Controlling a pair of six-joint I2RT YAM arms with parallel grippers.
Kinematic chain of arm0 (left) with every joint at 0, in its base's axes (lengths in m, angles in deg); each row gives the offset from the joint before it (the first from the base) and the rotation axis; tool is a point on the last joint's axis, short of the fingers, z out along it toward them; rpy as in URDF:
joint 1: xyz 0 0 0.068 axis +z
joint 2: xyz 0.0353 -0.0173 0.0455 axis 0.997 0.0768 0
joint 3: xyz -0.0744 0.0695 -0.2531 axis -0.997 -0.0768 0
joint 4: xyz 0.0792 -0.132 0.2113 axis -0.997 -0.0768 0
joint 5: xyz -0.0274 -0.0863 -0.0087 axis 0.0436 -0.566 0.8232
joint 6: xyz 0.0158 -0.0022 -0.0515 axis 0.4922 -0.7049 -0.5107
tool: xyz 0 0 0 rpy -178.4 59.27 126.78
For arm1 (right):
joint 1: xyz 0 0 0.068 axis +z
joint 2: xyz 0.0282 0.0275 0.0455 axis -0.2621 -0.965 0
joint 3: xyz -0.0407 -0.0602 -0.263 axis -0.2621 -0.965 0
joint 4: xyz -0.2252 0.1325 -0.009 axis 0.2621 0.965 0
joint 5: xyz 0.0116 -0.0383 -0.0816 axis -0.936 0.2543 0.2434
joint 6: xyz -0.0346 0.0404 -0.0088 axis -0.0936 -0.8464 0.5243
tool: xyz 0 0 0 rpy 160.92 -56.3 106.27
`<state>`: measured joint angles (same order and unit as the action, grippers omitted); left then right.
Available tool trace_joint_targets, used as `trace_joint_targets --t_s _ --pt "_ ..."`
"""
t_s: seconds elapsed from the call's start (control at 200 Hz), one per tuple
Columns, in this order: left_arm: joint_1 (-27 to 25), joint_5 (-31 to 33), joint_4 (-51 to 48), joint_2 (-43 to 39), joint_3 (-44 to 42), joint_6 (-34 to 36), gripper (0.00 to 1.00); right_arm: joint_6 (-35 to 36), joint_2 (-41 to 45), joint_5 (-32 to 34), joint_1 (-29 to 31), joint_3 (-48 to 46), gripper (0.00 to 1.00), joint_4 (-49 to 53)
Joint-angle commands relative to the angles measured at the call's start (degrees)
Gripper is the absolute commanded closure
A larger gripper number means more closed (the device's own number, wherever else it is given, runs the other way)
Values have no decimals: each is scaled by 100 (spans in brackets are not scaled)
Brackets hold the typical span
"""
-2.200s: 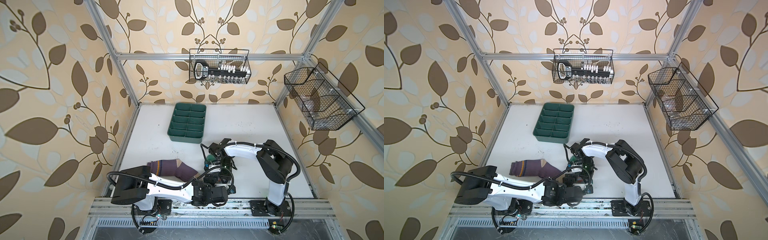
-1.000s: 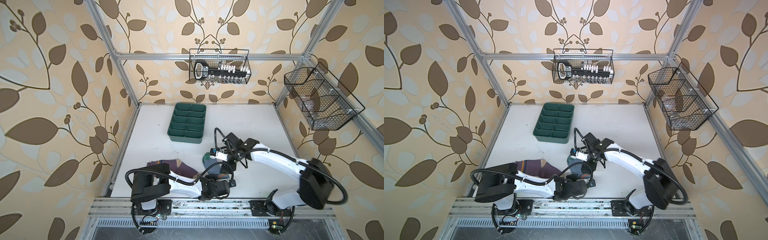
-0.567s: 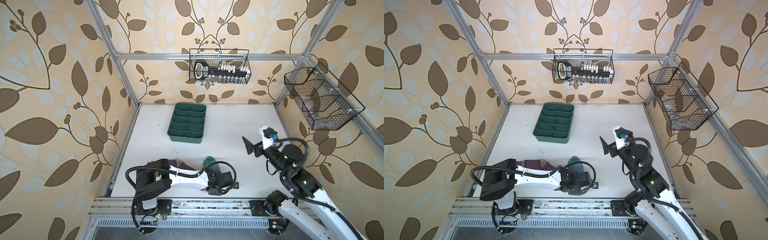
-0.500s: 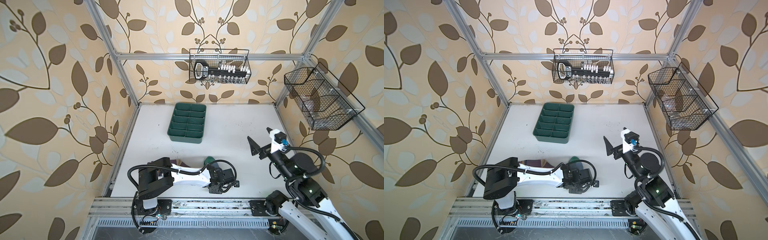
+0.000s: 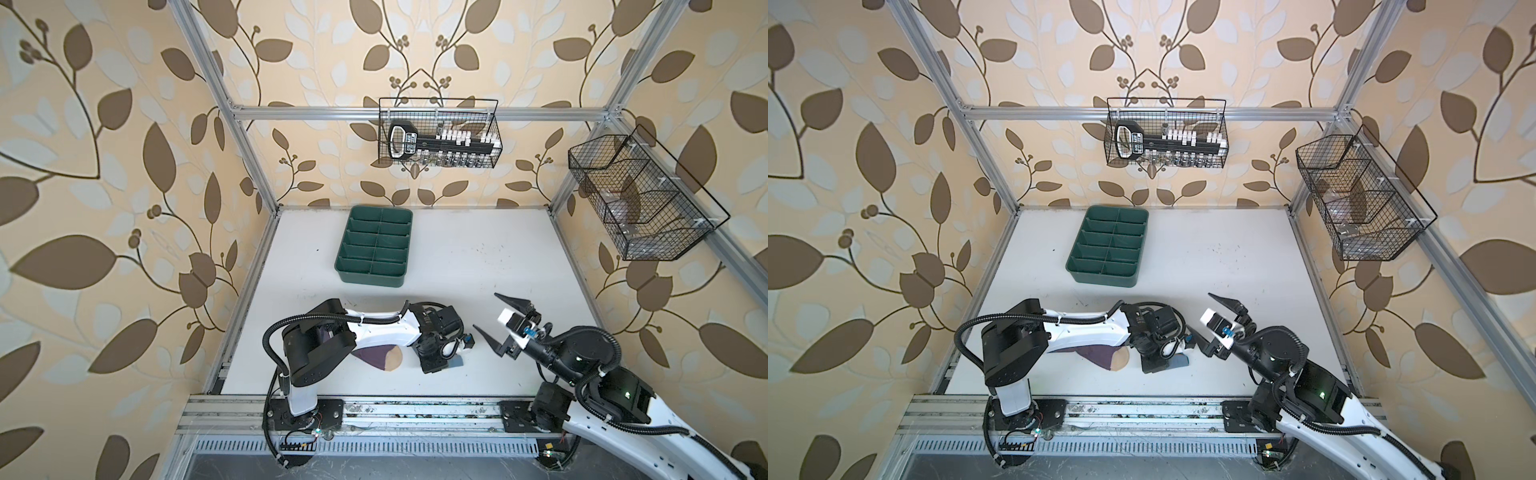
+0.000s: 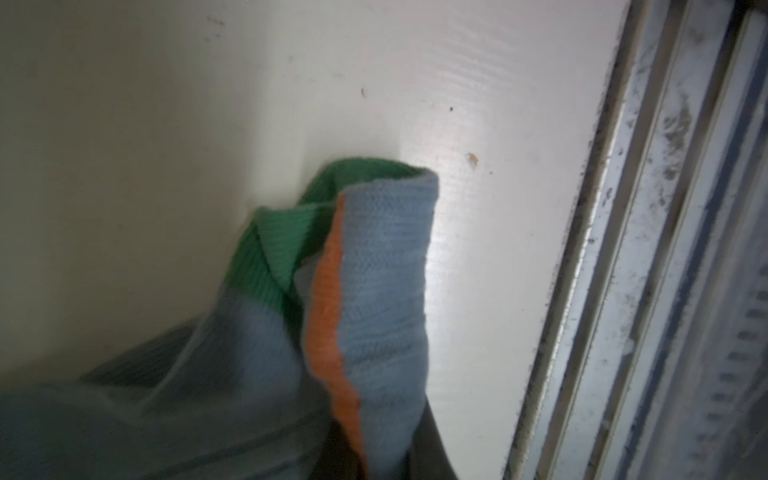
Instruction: Roll the socks
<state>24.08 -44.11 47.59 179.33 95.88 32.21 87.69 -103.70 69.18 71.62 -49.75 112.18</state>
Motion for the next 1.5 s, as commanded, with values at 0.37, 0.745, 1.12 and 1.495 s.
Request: trace_joint_targets --t_s 0.37,0.745,1.12,1.495 --pt "439 -729 409 846 -665 -781 100 1838 -1752 2053 2445 -1294 15 322" --pt "441 -833 609 724 -860 -877 100 1928 -3806 1514 1534 -1445 34 -1272" --pt "377 -876 914 479 -938 -910 100 1503 -4706 1255 1489 -1446 62 -1505" --pt "378 -563 1021 45 -939 -1210 66 1246 -5074 1003 1502 -1238 100 -1173"
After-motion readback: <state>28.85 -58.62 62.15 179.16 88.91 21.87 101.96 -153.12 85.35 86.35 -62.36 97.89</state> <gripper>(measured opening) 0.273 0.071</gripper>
